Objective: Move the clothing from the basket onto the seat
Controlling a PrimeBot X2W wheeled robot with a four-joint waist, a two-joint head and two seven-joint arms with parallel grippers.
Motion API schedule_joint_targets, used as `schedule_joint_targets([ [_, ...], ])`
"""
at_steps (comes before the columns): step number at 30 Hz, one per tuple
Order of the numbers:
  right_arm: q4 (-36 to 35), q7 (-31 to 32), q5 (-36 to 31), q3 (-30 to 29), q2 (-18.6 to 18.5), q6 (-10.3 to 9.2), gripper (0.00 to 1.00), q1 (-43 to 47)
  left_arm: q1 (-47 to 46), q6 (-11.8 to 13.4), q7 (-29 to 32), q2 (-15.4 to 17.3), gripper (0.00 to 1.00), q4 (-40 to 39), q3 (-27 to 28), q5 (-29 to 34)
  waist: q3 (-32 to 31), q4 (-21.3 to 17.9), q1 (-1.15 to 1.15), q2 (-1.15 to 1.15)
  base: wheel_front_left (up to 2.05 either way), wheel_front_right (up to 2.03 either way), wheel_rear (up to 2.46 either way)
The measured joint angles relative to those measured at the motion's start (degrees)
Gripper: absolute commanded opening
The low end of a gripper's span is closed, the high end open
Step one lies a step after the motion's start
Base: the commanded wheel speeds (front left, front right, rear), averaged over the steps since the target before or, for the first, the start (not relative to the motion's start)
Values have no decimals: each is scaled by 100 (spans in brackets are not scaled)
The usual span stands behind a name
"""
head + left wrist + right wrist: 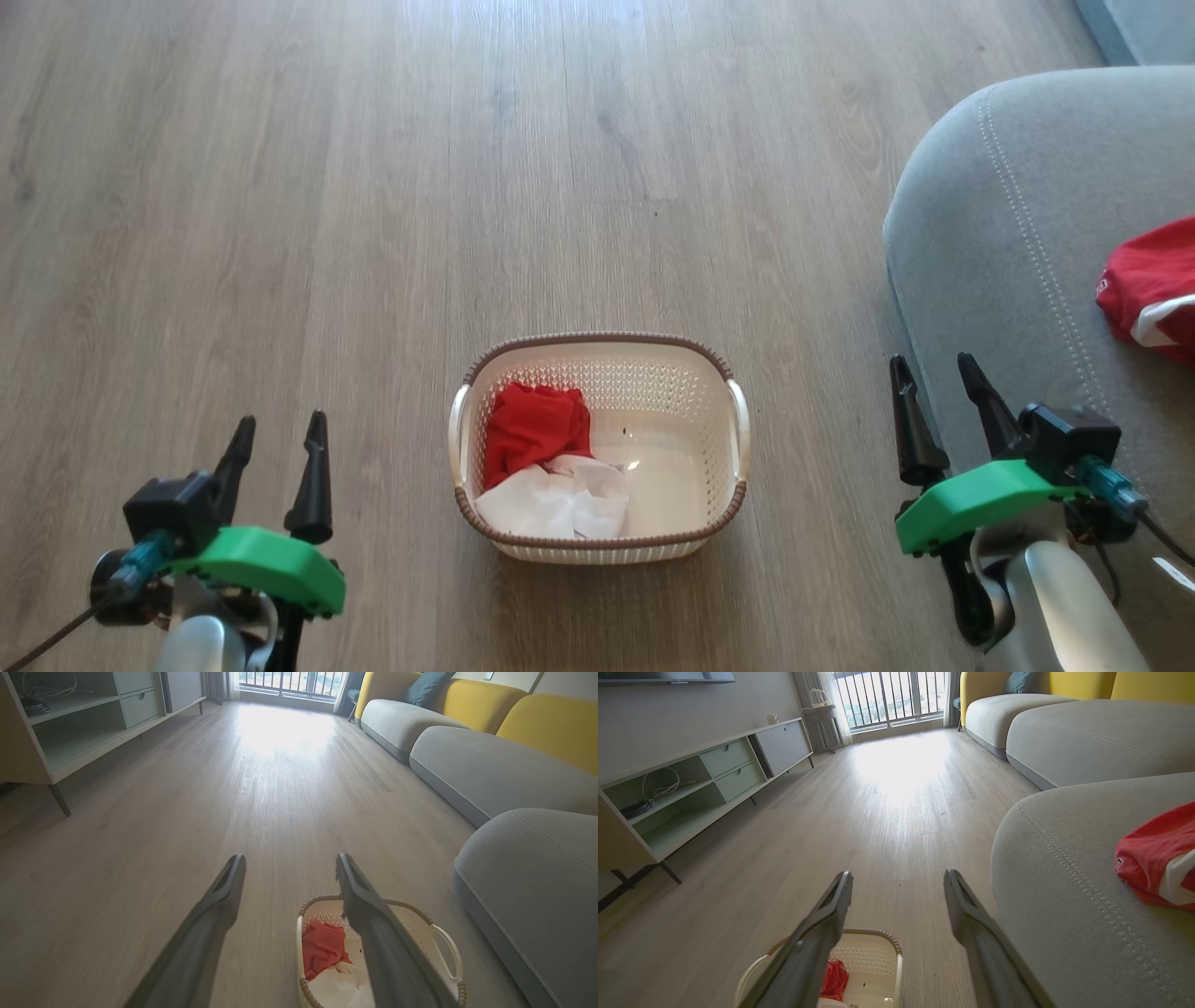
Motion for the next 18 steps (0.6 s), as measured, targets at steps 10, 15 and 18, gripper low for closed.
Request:
schedule_joint_targets([
  [10,-328,0,74,189,3,-1,100,-81,-12,0,1,81,100,167,-436,-70,448,-96,0,0,0,0,0],
  [15,-568,0,99,339,4,-1,100,-447,-210,0,1,209,100,307,-750,-220,889,-194,0,0,0,0,0],
  [18,-717,0,147,444,3,-1,100,-755,-439,0,1,291,100,371,-935,-296,1209,-266,0,0,0,0,0],
])
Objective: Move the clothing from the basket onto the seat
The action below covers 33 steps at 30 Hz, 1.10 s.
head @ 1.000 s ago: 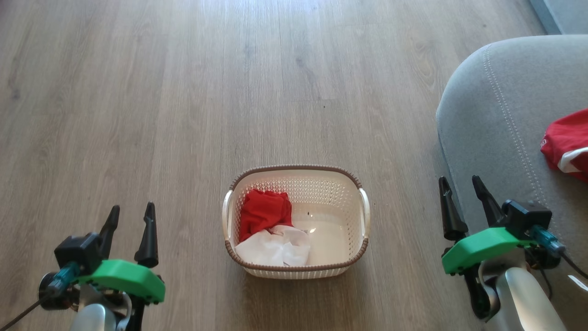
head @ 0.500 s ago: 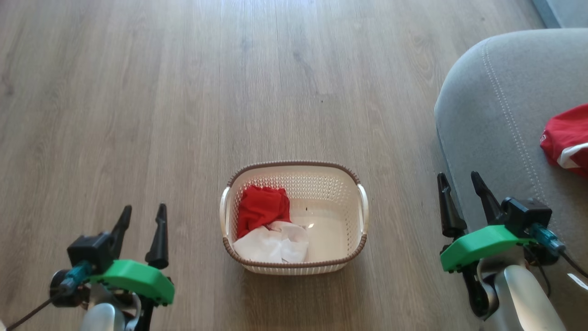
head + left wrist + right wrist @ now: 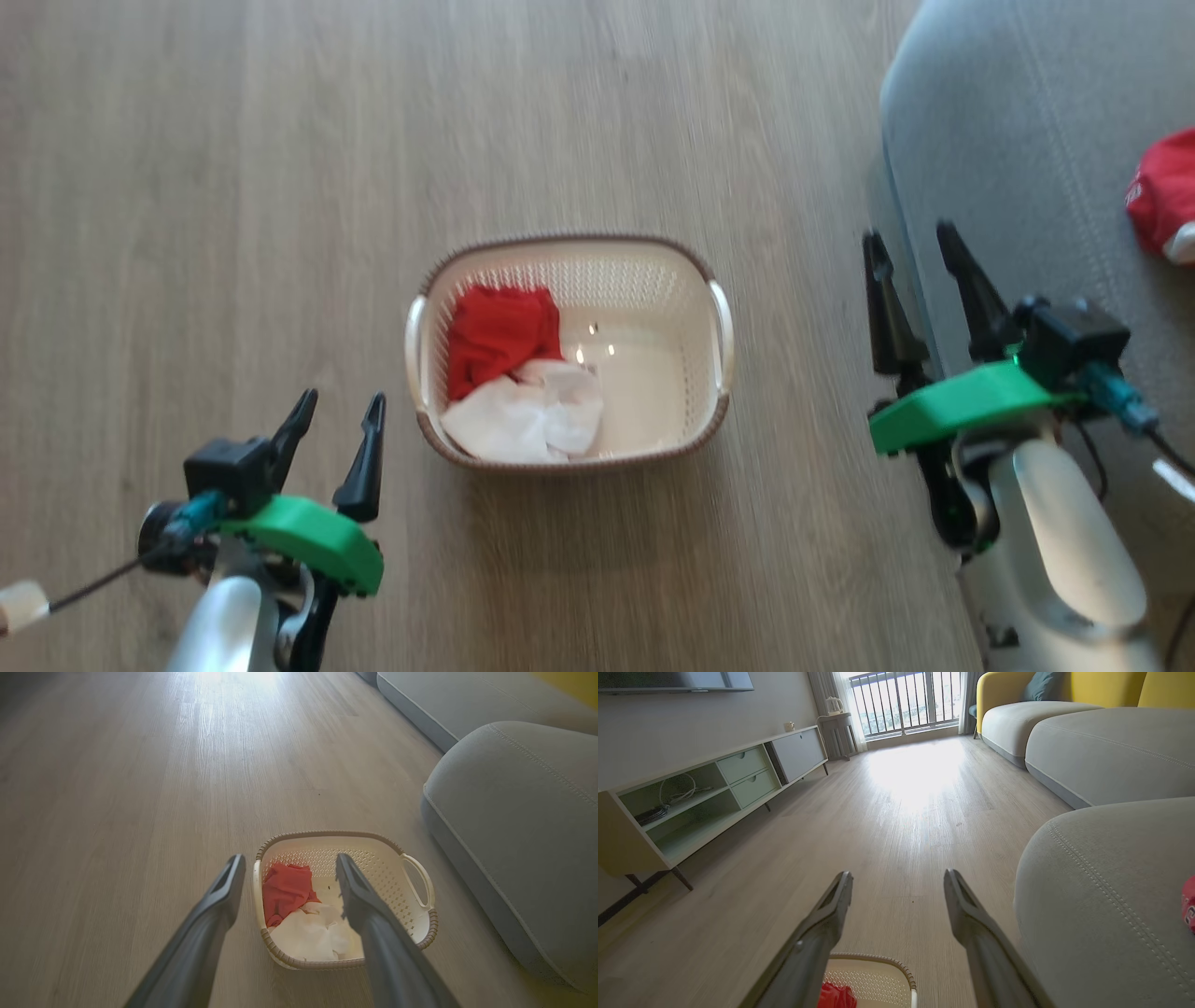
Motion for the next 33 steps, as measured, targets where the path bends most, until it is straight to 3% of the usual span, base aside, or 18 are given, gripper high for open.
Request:
schedule_joint_targets([
  [19,-736,-1,341,612,-5,0,100,-1414,-1774,-1,-1,673,100,604,-960,-220,2212,-558,2,0,0,0,0],
  [33,-905,-1,816,835,-5,0,100,-1527,-3514,-1,-1,1148,100,1852,-1983,3,3317,-1169,1,0,0,0,0],
])
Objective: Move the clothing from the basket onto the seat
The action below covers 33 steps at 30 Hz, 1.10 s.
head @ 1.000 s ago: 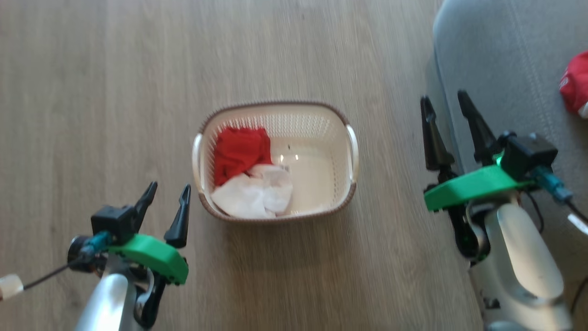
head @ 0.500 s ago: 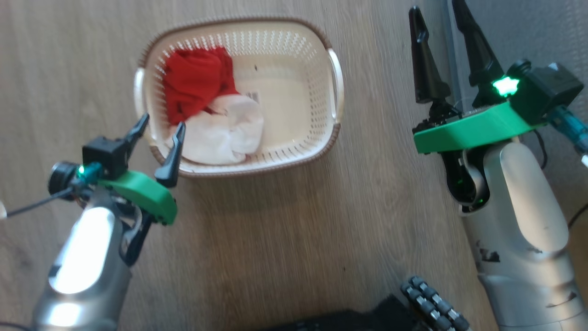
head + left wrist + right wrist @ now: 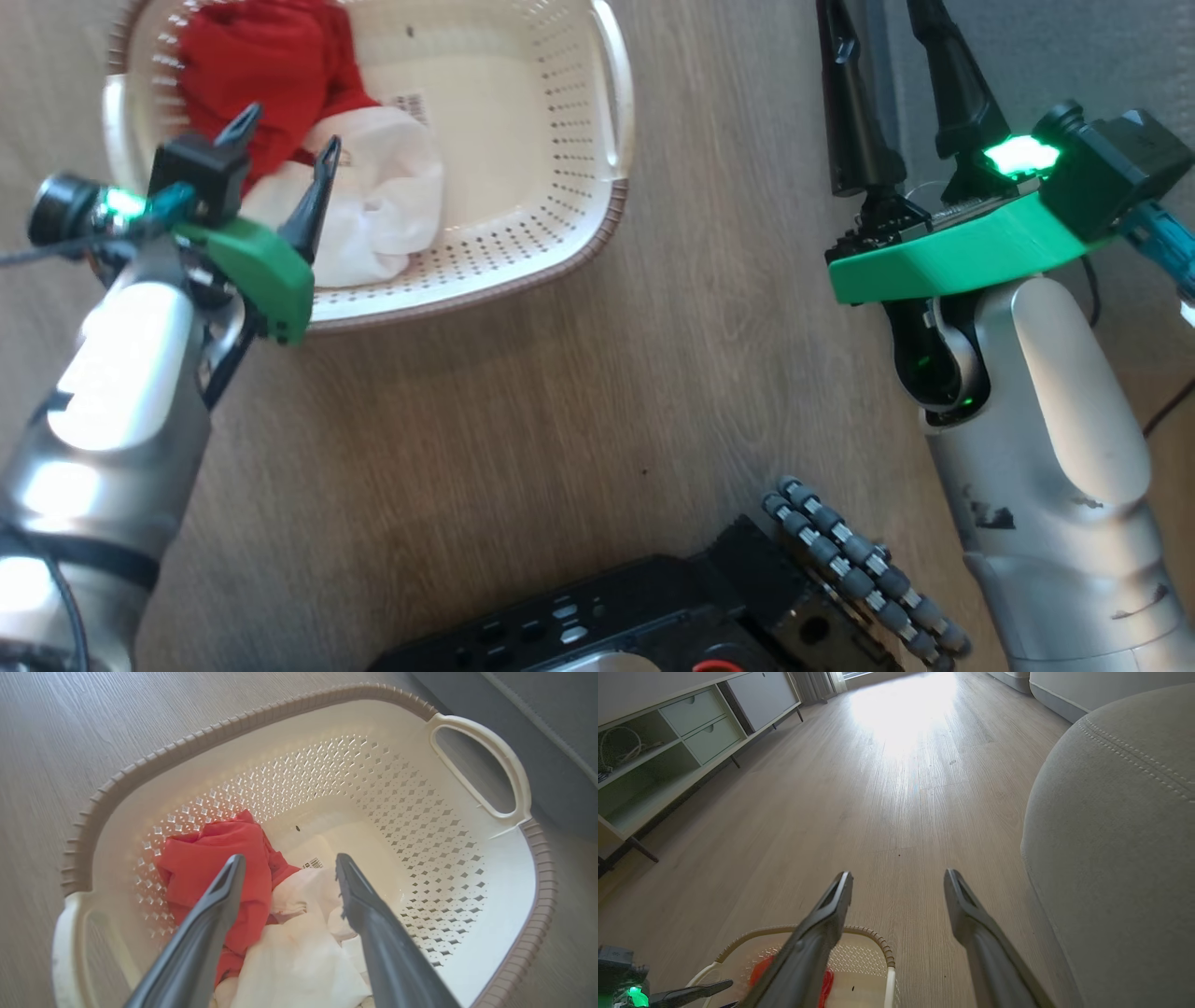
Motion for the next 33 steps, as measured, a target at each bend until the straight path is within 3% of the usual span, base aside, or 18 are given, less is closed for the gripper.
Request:
schedule_joint_targets([
  [14,-160,0,415,309,2,0,100,4,-1482,126,679,-10,100,1491,-912,917,342,-530,-1,0,0,0,0],
  [27,-324,0,755,478,5,0,100,18,-2036,516,1230,459,100,2115,-1490,1618,679,-924,-1,0,0,0,0],
  [33,-366,0,780,495,5,0,100,30,-2223,516,1448,477,100,2208,-1692,1762,770,-904,-1,0,0,0,0],
])
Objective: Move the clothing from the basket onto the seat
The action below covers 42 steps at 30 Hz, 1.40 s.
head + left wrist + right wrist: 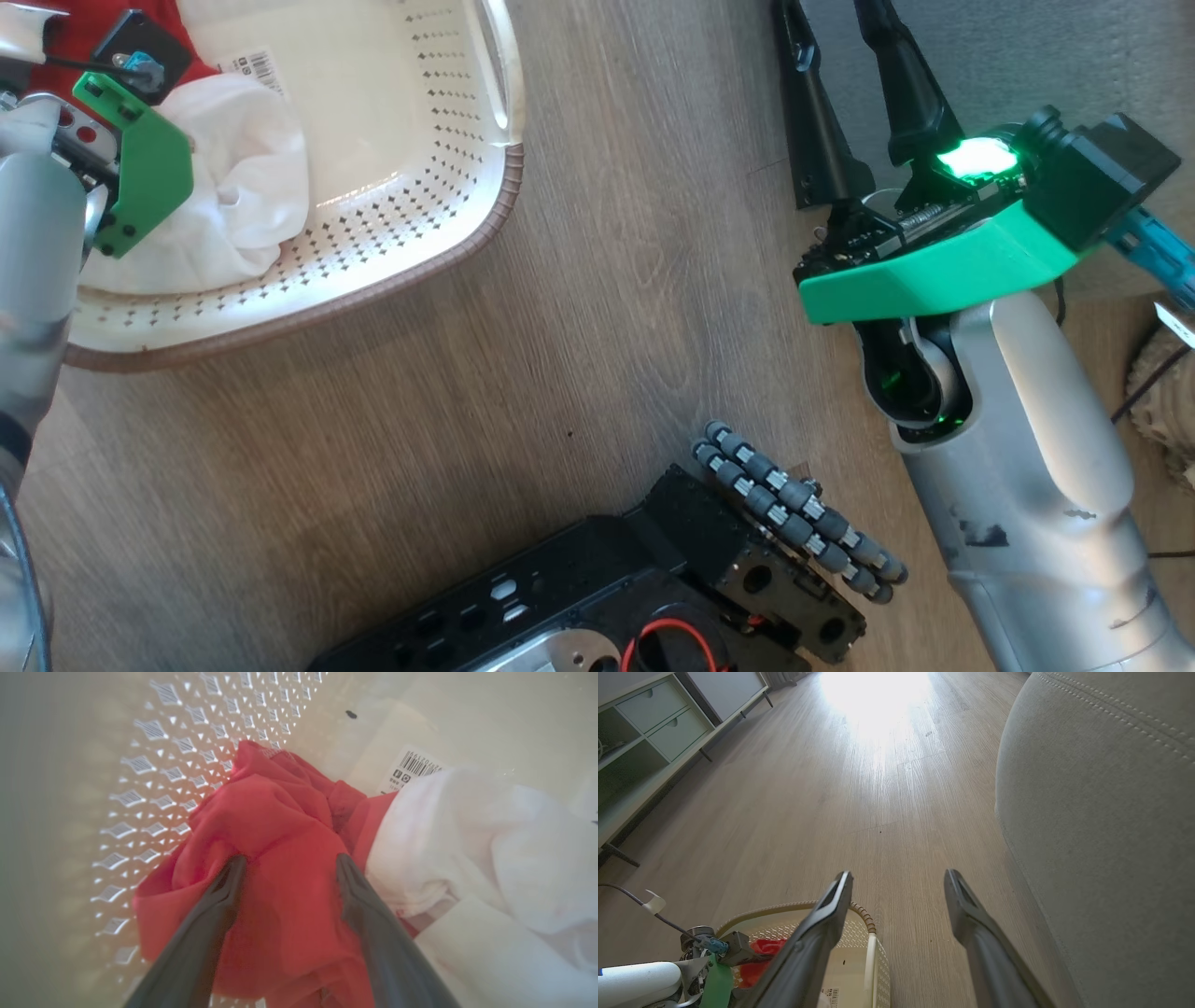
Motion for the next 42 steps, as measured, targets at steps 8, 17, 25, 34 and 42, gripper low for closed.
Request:
schedule_joint_targets([
  [8,-10,0,19,-8,0,0,100,-2,-33,74,89,-26,0,158,-86,-9,94,78,0,0,0,0,0],
  [17,57,0,4,-54,1,0,100,-25,87,32,-494,-116,0,179,-97,-190,-41,91,0,0,0,0,0],
  [25,305,0,-309,-326,1,0,100,-21,387,-44,-1121,-784,0,307,-22,-576,-531,357,0,0,0,0,0],
  [34,665,0,-840,-668,0,0,100,20,799,-241,-1425,-1357,0,94,330,-1233,-1338,836,0,0,0,0,0],
  [42,1035,0,-1181,-896,-1,0,100,383,1394,-348,-1429,-1593,0,-797,814,-1789,-2193,1289,0,0,0,0,0],
])
